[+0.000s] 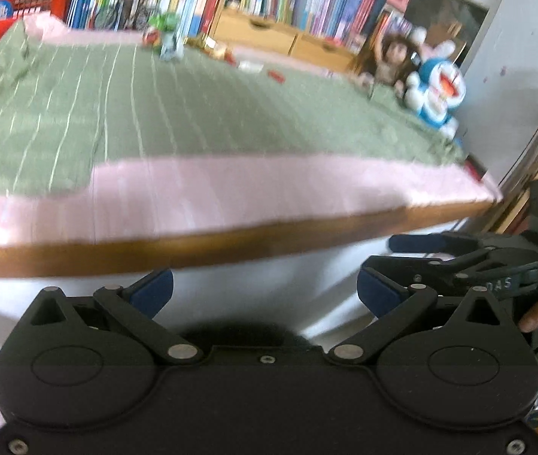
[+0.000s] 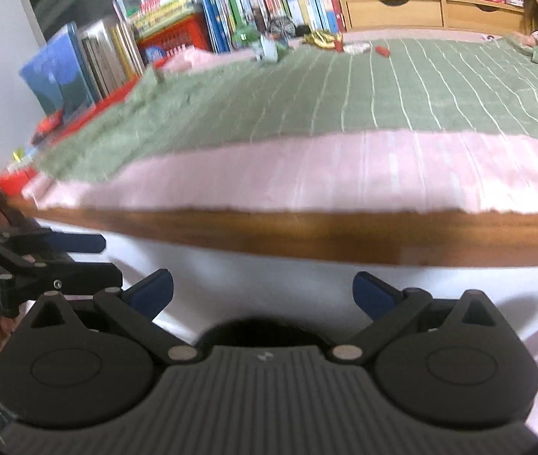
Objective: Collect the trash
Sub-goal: 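Raise both open tools from the bin back up over the bed, then grasp the green plastic wrapper with the left tool while the right tool grasps the white paper packet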
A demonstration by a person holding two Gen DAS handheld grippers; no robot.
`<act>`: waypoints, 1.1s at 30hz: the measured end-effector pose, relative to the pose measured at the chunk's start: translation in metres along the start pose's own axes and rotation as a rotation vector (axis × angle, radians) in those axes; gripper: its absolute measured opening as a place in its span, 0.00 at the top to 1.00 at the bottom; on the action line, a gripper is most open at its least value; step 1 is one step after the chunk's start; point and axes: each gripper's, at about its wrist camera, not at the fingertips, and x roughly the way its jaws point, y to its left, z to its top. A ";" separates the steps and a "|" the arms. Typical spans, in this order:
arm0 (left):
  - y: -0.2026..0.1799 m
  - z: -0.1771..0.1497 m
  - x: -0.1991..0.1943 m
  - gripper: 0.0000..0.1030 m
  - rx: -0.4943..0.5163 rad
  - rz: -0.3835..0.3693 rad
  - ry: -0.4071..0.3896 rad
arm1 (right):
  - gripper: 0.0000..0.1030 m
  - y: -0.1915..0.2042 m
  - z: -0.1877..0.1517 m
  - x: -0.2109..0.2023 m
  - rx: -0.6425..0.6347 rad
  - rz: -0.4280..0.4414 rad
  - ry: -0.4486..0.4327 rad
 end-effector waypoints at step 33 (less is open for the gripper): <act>0.050 0.192 0.102 0.00 -0.044 0.134 -0.228 | 0.00 -0.049 0.173 0.087 -0.121 -0.146 -0.168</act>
